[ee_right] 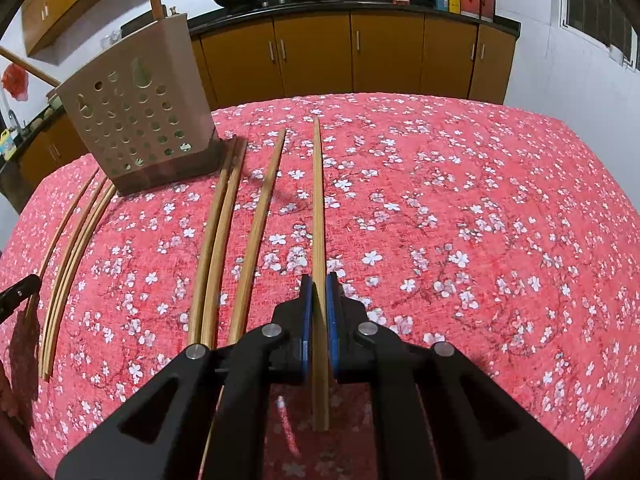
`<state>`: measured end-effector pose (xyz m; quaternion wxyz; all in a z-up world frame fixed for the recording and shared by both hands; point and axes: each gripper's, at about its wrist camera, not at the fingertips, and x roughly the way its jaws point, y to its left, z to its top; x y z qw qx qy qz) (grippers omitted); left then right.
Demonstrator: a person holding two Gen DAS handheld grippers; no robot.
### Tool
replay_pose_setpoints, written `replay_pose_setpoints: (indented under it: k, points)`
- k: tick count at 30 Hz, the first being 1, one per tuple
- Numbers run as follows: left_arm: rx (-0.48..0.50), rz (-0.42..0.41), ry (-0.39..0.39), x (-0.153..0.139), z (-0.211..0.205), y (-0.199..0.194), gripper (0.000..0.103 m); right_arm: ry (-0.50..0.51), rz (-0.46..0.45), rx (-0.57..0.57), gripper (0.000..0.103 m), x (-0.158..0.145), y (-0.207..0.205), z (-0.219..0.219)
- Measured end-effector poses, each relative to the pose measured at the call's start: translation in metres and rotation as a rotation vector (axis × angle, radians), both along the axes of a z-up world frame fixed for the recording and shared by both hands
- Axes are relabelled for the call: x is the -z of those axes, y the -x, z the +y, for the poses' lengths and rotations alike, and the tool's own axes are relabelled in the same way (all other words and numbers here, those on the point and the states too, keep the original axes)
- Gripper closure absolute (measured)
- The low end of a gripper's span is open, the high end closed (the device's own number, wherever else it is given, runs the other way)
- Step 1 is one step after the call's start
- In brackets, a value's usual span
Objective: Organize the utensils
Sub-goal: 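Lift the chopstick upright with the right tool and carry it over the holder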
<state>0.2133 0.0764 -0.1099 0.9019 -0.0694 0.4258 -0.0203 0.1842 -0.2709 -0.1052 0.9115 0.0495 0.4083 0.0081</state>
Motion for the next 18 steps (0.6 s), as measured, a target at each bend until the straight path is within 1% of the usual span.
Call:
replay_pose_setpoints:
  k: [18]
  points:
    - [-0.004,0.004,-0.012,0.0014,-0.0005,0.0005,0.094,0.004,0.001,-0.001,0.095,-0.0005,-0.0014,0.0011]
